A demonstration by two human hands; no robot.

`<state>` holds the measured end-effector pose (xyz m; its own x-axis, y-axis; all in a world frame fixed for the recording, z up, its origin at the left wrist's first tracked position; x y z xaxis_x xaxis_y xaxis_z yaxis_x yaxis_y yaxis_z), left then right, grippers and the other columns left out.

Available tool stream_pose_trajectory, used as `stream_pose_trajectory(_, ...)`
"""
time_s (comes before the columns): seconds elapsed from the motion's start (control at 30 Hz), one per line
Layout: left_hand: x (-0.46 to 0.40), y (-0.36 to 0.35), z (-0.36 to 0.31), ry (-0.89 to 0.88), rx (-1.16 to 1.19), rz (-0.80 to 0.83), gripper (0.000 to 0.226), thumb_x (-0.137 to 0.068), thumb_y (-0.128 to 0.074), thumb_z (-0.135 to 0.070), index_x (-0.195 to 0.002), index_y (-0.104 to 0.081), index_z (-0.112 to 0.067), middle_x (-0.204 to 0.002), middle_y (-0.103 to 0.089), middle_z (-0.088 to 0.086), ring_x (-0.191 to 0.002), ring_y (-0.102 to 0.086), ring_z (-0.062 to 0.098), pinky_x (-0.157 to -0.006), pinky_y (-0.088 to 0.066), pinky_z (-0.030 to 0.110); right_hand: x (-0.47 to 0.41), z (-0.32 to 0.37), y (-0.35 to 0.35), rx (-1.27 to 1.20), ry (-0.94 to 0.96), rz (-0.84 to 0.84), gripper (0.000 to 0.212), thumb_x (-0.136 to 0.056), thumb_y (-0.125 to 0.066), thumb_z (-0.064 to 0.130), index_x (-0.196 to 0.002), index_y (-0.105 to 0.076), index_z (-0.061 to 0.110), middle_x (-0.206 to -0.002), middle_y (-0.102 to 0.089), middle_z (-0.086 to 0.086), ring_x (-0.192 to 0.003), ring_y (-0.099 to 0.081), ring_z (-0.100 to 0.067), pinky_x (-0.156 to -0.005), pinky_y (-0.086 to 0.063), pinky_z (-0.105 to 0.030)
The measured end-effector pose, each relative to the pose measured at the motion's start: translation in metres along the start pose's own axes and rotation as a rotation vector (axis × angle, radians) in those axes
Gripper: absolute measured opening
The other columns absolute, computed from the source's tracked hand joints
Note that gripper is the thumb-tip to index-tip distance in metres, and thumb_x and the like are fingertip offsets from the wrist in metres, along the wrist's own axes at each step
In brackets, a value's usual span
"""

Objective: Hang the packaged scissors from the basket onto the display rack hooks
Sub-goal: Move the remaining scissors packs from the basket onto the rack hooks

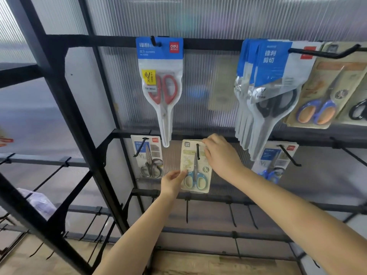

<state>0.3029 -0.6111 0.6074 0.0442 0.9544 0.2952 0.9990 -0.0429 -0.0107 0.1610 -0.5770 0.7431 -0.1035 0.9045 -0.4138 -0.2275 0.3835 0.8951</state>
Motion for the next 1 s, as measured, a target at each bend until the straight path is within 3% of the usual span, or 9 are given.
stream_pose_trajectory(0.17,-0.002,0.001,-0.007,0.013,-0.093,-0.027,0.043,-0.086,-0.067,-0.027,-0.121,-0.058,-0.005,-0.12,-0.062,0.009,-0.111,-0.057,0.024,-0.094,-0.044,0.031,0.007,0.004,0.002,0.061,0.012,0.019,0.037,-0.093,-0.047,0.006,-0.13,-0.05,0.007,-0.126,-0.05,-0.007,-0.116,-0.046,-0.023,-0.092,-0.04,-0.034)
stream_pose_trajectory(0.27,0.002,0.007,-0.013,-0.008,-0.206,-0.089,0.056,-0.088,-0.064,-0.03,-0.135,-0.047,-0.005,-0.133,-0.054,0.01,-0.122,-0.051,0.026,-0.101,-0.039,0.034,0.018,0.005,0.005,0.072,0.003,0.012,0.041,-0.091,-0.05,0.007,-0.132,-0.048,0.006,-0.128,-0.05,-0.009,-0.118,-0.046,-0.026,-0.094,-0.039,-0.036)
stream_pose_trajectory(0.5,0.053,0.024,-0.028,-0.326,-0.632,-0.154,0.043,-0.095,-0.051,-0.029,-0.133,-0.048,-0.01,-0.135,-0.052,0.009,-0.12,-0.052,0.025,-0.097,-0.041,0.035,0.061,0.007,0.011,0.119,-0.107,0.074,0.043,-0.097,-0.041,0.022,-0.138,-0.039,0.008,-0.137,-0.044,-0.007,-0.124,-0.041,-0.023,-0.101,-0.035,-0.033)
stream_pose_trajectory(0.6,0.084,0.017,-0.031,-0.48,-0.808,-0.071,0.036,-0.096,-0.048,-0.025,-0.128,-0.051,-0.009,-0.129,-0.054,0.011,-0.114,-0.052,0.024,-0.091,-0.043,0.033,0.088,0.004,0.016,0.134,-0.195,0.092,0.048,-0.098,-0.04,0.024,-0.141,-0.035,0.006,-0.142,-0.041,-0.009,-0.129,-0.04,-0.024,-0.105,-0.032,-0.034)
stream_pose_trajectory(0.67,0.103,0.011,-0.033,-0.548,-0.882,-0.017,0.04,-0.097,-0.048,-0.026,-0.133,-0.048,-0.011,-0.132,-0.052,0.008,-0.122,-0.046,0.023,-0.096,-0.04,0.033,0.11,0.002,0.022,0.142,-0.256,0.093,0.047,-0.098,-0.039,0.025,-0.141,-0.035,0.005,-0.143,-0.041,-0.01,-0.13,-0.04,-0.025,-0.106,-0.031,-0.035)
stream_pose_trajectory(0.73,0.12,0.0,-0.033,-0.625,-0.945,0.043,0.042,-0.098,-0.046,-0.028,-0.136,-0.046,-0.012,-0.133,-0.052,0.007,-0.126,-0.042,0.023,-0.098,-0.038,0.034,0.135,-0.001,0.028,0.148,-0.324,0.092,0.044,-0.098,-0.04,0.025,-0.137,-0.039,0.005,-0.14,-0.044,-0.009,-0.126,-0.043,-0.025,-0.101,-0.033,-0.035)
stream_pose_trajectory(0.87,0.15,-0.042,-0.026,-0.77,-1.031,0.194,0.035,-0.098,-0.044,-0.03,-0.124,-0.053,-0.009,-0.12,-0.059,0.009,-0.118,-0.048,0.028,-0.088,-0.044,0.035,0.194,-0.014,0.048,0.175,-0.44,0.053,0.039,-0.096,-0.043,0.026,-0.129,-0.046,0.006,-0.129,-0.052,-0.009,-0.116,-0.05,-0.027,-0.093,-0.038,-0.035)
stream_pose_trajectory(1.0,0.194,-0.107,-0.014,-0.866,-0.993,0.395,0.042,-0.098,-0.045,-0.029,-0.135,-0.048,-0.009,-0.135,-0.053,0.01,-0.126,-0.045,0.027,-0.099,-0.038,0.033,0.265,-0.036,0.071,0.208,-0.601,0.059,0.046,-0.098,-0.04,0.027,-0.14,-0.035,0.007,-0.141,-0.042,-0.008,-0.125,-0.044,-0.026,-0.096,-0.039,-0.034)
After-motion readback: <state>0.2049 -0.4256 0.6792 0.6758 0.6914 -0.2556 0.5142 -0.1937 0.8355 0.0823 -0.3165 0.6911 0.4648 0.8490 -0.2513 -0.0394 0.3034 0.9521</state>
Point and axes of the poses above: each hand's wrist, its own x-axis away from the middle knuckle, its own y-axis out of the back of the hand, z = x × y, the point moved 6 cm from there along -x, towards the middle knuckle
